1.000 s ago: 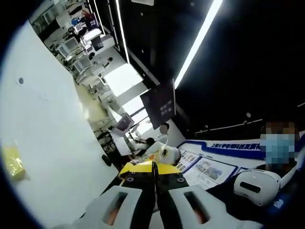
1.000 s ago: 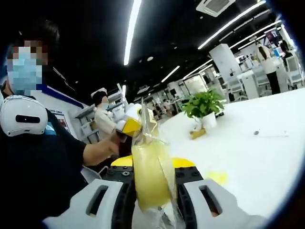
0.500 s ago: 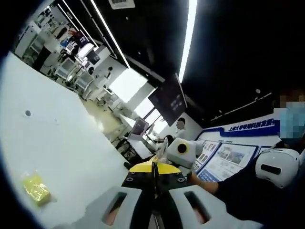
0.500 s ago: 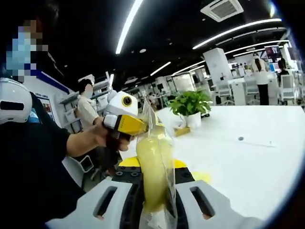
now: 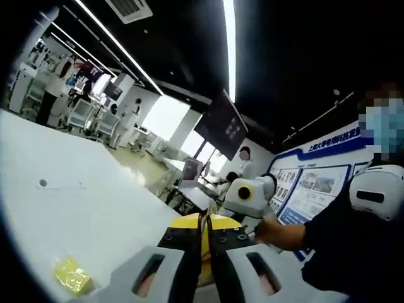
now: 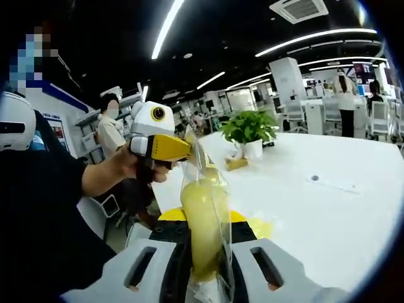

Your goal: Compare the silicone blocks by pressing each to a similar depth, holding the contact briefly, and releasing to observe deformation and rebound differences across the visible hardness samples.

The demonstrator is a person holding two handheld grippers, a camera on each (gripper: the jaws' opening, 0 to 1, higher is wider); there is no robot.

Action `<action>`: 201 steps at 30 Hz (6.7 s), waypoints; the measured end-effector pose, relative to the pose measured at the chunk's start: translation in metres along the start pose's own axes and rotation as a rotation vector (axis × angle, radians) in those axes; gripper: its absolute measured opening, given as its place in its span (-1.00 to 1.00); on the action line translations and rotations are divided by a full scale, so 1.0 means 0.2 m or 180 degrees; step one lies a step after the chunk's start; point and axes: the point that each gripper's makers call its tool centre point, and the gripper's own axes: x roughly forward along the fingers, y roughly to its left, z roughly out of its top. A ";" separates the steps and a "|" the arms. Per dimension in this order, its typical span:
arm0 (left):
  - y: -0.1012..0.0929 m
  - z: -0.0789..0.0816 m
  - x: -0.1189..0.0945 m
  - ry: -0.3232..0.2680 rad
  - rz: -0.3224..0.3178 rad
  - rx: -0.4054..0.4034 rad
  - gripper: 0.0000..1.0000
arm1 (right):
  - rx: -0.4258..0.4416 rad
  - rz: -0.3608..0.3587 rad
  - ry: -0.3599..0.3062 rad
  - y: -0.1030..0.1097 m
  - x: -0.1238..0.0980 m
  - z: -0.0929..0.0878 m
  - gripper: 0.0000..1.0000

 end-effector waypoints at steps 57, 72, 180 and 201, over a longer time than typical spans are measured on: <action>-0.11 0.06 0.25 -0.0206 -0.0760 -0.1530 -1.00 | -0.0046 -0.0334 -0.0648 -0.13 -0.24 0.13 -0.27; 0.05 0.02 0.29 -0.0289 -0.0594 -0.1829 -1.00 | -0.0251 -0.0939 -0.0772 -0.22 -0.47 0.08 0.08; 1.40 -0.79 0.10 -0.0022 0.2420 -0.1257 -0.72 | 0.0010 -0.1693 -0.0773 -0.13 -1.06 -0.17 -0.39; 0.76 -0.40 -0.04 0.0360 0.1618 0.0774 0.20 | 0.0023 -0.1325 -0.0490 -0.21 -0.65 -0.37 0.01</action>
